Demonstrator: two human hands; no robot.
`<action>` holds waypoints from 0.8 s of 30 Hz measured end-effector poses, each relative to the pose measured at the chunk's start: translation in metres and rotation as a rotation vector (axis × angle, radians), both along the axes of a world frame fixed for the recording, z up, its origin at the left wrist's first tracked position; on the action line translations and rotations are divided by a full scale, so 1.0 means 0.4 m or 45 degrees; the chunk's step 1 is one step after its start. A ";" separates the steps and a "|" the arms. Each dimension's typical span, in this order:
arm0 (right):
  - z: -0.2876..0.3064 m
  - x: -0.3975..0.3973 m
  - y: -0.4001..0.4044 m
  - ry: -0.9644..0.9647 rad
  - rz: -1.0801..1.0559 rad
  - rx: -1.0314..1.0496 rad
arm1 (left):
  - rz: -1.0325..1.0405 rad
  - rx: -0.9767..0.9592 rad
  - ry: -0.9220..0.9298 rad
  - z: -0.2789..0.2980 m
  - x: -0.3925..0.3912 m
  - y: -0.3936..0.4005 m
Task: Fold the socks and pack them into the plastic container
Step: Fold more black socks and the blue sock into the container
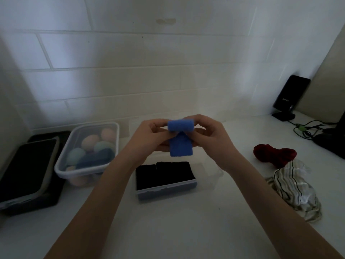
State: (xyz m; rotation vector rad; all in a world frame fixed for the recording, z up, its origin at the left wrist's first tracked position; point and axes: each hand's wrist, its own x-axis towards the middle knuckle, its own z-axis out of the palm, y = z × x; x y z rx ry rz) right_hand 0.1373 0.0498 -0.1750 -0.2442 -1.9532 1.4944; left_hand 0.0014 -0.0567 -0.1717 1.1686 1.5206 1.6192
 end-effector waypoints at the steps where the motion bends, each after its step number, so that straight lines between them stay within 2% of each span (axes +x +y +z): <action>1: 0.002 0.001 -0.002 -0.001 0.029 -0.011 | 0.007 -0.001 0.007 0.000 -0.001 -0.001; 9: 0.004 0.006 0.005 -0.044 0.021 0.095 | -0.075 -0.011 -0.013 -0.002 0.000 0.000; 15: 0.001 0.000 0.005 0.000 -0.122 0.151 | -0.140 -0.019 -0.367 0.007 -0.001 0.006; 20: -0.008 -0.003 0.002 0.001 -0.308 0.309 | -0.134 -0.087 -0.115 -0.016 0.007 0.007; 24: 0.000 0.002 -0.003 -0.025 -0.344 0.232 | 0.046 -0.019 -0.067 -0.026 -0.014 0.014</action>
